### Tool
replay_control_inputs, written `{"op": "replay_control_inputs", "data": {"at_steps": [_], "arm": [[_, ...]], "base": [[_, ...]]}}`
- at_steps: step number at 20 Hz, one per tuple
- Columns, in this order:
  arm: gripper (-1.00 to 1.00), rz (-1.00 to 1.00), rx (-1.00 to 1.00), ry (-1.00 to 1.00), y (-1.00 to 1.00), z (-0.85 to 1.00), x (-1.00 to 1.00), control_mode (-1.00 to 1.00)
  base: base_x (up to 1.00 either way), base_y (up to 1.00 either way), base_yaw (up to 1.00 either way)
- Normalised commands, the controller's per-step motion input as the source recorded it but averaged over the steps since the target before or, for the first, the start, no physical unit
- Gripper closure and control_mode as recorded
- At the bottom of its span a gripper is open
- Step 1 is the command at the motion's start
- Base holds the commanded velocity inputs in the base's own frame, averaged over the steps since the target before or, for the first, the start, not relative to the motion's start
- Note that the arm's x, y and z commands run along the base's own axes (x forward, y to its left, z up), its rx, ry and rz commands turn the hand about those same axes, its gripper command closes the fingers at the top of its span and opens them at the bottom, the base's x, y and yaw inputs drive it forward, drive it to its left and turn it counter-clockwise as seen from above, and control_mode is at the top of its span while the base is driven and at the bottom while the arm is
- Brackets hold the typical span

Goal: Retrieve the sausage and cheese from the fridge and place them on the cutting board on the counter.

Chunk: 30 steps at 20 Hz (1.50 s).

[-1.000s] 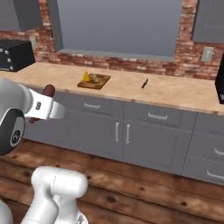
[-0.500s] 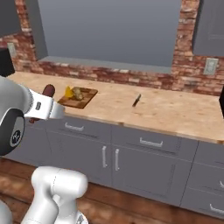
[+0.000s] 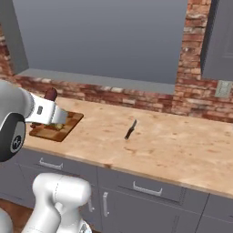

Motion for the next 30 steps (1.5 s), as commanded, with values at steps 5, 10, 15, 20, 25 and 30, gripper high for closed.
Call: {"op": "replay_control_inputs", "data": {"at_steps": [5, 10, 15, 20, 25, 30], "arm": [[1.0, 0.0, 0.0, 0.0, 0.0, 0.0, 0.0, 1.0], [1.0, 0.0, 0.0, 0.0, 0.0, 0.0, 0.0, 1.0], [1.0, 0.42, -0.04, 0.32, 0.43, -0.84, 0.87, -1.0], [1.0, 0.46, -0.06, 0.33, 0.53, -0.77, 0.93, -1.0], [1.0, 0.2, -0.13, 0.3, 0.79, -0.38, 0.91, -1.0], [1.0, 0.01, -0.07, 0.14, 0.42, -0.26, 0.88, -1.0]], "base": [[1.0, 0.04, 0.0], [0.93, 0.33, 0.08], [0.0, 0.0, 0.0], [0.0, 0.0, 0.0], [0.0, 0.0, 0.0], [0.0, 0.0, 0.0]]}}
